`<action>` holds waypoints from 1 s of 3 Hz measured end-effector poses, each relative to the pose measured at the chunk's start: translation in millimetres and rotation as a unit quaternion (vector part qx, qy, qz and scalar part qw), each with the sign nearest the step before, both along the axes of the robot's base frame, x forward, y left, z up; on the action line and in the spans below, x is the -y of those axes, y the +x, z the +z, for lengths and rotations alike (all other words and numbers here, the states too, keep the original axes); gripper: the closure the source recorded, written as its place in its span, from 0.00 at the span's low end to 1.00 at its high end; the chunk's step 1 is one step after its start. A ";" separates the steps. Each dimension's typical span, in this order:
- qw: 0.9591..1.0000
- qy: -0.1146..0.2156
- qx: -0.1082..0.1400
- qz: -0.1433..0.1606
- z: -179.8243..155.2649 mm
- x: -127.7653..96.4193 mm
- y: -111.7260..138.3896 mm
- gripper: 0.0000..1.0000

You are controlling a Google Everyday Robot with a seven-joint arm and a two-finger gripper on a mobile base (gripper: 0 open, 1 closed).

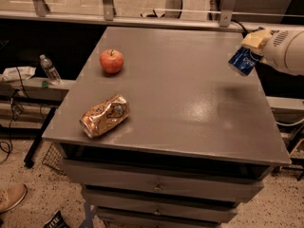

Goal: Place pepsi can upright

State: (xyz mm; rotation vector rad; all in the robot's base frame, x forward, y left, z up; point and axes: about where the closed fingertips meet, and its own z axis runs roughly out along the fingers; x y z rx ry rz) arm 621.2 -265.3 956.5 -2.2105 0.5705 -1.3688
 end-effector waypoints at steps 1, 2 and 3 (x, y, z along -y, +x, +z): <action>0.997 -0.053 0.048 0.032 -4.9 1.2 -5.6 1.00; 0.993 -0.084 0.062 0.053 2.1 -10.7 -7.9 1.00; 0.993 -0.084 0.061 0.053 1.5 -9.4 -7.8 1.00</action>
Offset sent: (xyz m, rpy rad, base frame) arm -0.0049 -0.0016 -0.0041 -0.0728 -0.0706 0.0461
